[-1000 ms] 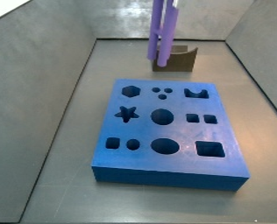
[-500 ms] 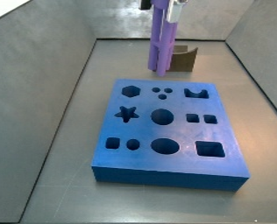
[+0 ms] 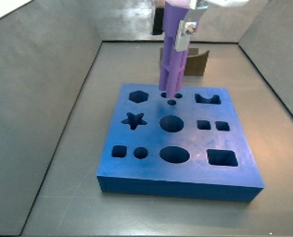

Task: Pick up the 3 prong object. Move up. Rotate the 3 prong object. Place the 3 prong object on the fixture. Regrasp the 3 prong object. Move to above the board. Insert the 3 prong object.
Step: Insert the 3 prong object.

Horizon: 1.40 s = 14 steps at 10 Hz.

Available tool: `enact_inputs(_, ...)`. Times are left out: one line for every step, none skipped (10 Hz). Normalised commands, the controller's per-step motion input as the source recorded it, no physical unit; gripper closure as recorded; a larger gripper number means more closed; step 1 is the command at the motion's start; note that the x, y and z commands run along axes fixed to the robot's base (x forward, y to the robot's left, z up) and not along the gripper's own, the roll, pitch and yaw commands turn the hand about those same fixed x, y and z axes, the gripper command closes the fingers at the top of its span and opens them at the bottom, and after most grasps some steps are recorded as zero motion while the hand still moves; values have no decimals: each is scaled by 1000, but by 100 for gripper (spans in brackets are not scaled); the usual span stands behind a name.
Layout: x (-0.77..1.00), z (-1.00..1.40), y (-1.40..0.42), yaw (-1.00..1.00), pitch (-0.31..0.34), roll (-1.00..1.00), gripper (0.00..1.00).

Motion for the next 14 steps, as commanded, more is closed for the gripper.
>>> enact_inputs(106,-249,0,-40,-46,37,100)
enact_inputs(280,-197,37,-234,-20,-13,100)
enact_inputs(143,-157,51,-257,-49,-73,100)
enact_inputs(203,-194,117,-163,-44,-69,100)
enact_inputs(63,-183,186,-129,0,-7,100)
enact_inputs(-80,-126,83,-163,-9,0,100)
enact_inputs(-89,-103,14,-89,-37,0,100)
enact_inputs(-97,-131,0,0,-81,0,100)
enact_inputs(-114,-206,0,0,-114,0,100)
enact_inputs(-66,-331,0,11,-146,0,100)
enact_inputs(-49,-540,-11,9,-201,77,100)
enact_inputs(-31,-649,-57,0,-260,96,100)
enact_inputs(0,-549,-69,0,-161,109,100)
enact_inputs(131,-449,-83,0,-11,90,100)
